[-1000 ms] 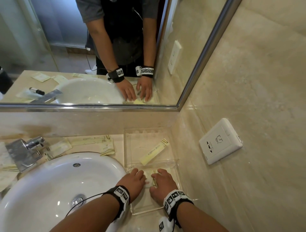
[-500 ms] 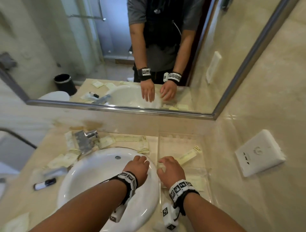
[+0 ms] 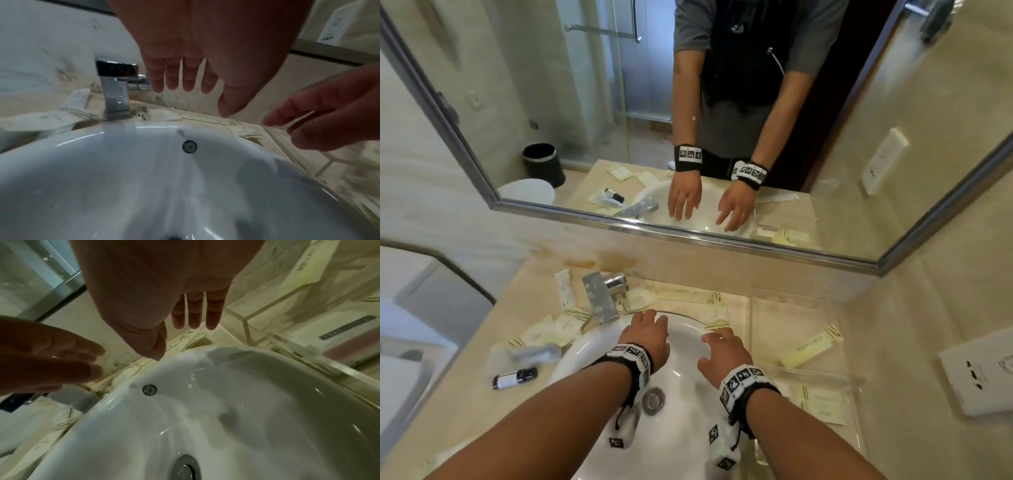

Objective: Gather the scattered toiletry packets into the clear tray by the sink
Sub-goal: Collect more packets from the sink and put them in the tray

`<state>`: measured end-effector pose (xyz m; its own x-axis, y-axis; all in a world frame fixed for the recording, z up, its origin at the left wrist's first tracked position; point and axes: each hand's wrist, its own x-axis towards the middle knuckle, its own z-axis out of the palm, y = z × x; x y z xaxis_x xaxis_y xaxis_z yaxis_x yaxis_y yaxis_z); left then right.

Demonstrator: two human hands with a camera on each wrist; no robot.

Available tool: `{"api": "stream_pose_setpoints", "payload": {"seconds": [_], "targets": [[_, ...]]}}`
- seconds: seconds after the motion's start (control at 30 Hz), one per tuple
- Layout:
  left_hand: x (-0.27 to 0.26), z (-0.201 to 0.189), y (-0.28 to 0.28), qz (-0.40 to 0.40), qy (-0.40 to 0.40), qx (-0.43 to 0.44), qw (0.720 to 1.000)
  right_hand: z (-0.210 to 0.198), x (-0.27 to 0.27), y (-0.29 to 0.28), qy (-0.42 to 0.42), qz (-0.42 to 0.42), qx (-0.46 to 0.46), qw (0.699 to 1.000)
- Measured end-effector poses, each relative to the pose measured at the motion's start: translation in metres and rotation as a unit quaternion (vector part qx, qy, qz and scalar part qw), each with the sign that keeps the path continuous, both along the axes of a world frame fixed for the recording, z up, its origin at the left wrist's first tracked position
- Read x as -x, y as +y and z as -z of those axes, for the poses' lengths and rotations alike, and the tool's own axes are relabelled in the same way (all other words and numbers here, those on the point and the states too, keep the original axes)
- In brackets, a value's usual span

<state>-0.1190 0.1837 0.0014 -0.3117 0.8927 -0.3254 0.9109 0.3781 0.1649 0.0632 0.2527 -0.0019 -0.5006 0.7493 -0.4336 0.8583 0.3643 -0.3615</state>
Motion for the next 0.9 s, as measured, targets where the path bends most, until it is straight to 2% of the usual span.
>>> {"api": "stream_pose_setpoints", "payload": {"seconds": [0.2, 0.47, 0.67, 0.9], "targets": [[0.009, 0.019, 0.026, -0.02, -0.017, 0.02, 0.999, 0.011, 0.014, 0.029, -0.02, 0.023, 0.007, 1.0], [0.023, 0.044, 0.062, -0.044, -0.001, 0.037, 0.998, 0.042, 0.04, 0.066, -0.065, -0.001, 0.003, 0.998], [0.042, 0.061, 0.079, -0.107, -0.007, 0.068, 0.992, 0.064, 0.052, 0.074, -0.095, -0.028, 0.022, 0.995], [0.058, 0.071, 0.087, -0.17, -0.044, 0.108, 0.978, 0.073, 0.062, 0.078, -0.069, -0.052, -0.004, 0.996]]}}
